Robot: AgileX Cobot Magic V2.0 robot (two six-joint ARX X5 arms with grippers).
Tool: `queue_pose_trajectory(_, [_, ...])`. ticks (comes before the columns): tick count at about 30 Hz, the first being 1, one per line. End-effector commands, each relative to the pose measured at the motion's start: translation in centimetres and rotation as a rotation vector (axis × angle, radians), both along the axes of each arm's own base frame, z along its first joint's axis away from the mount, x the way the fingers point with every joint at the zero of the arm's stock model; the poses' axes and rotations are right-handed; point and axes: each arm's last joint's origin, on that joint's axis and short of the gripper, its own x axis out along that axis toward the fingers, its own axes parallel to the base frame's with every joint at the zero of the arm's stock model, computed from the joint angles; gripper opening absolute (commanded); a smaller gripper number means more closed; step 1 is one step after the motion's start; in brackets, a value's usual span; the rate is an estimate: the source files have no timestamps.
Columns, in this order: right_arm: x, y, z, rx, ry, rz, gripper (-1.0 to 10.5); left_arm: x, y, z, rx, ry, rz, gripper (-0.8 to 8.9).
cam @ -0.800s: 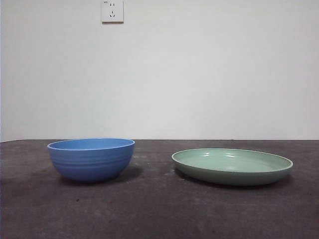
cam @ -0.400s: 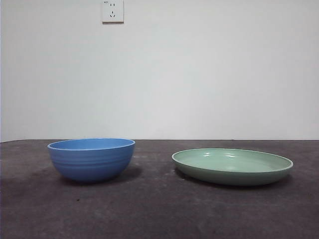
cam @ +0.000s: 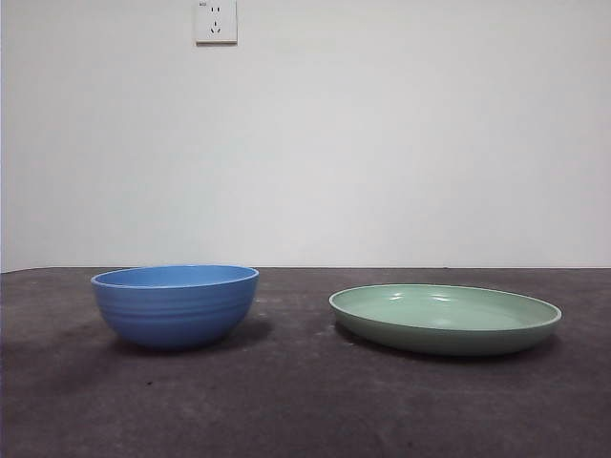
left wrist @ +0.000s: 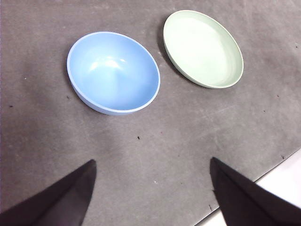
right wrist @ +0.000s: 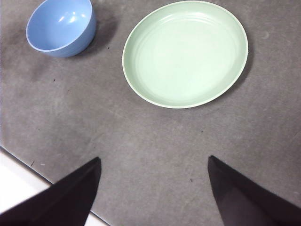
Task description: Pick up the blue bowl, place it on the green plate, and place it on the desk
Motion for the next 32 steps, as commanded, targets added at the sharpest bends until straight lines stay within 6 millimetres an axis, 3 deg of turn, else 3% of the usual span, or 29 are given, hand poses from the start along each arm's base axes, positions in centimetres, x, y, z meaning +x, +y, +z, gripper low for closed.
queue_pose_trajectory(1, [0.1, 0.0, 0.5, 0.007, -0.019, -0.001, 3.7, 0.1, -0.1, 0.7, 0.002, -0.035, -0.015, 4.14])
queue_pose_trajectory(10, [0.1, 0.0, 0.5, 0.009, -0.018, -0.003, 3.7, 0.2, -0.1, 0.7, -0.014, -0.022, 0.003, 4.09])
queue_pose_trajectory(16, [0.1, 0.0, 0.5, 0.009, -0.018, -0.003, 3.7, 1.5, -0.3, 0.7, -0.017, 0.023, 0.013, 4.06])
queue_pose_trajectory(26, [0.1, 0.0, 0.5, 0.009, -0.019, -0.003, 3.7, 7.6, -1.9, 1.4, 0.073, 0.094, 0.077, 4.04])
queue_pose_trajectory(32, [0.1, 0.0, 0.5, 0.009, -0.019, -0.003, 3.7, 12.2, -3.7, 0.3, 0.187, 0.160, 0.103, 4.04])
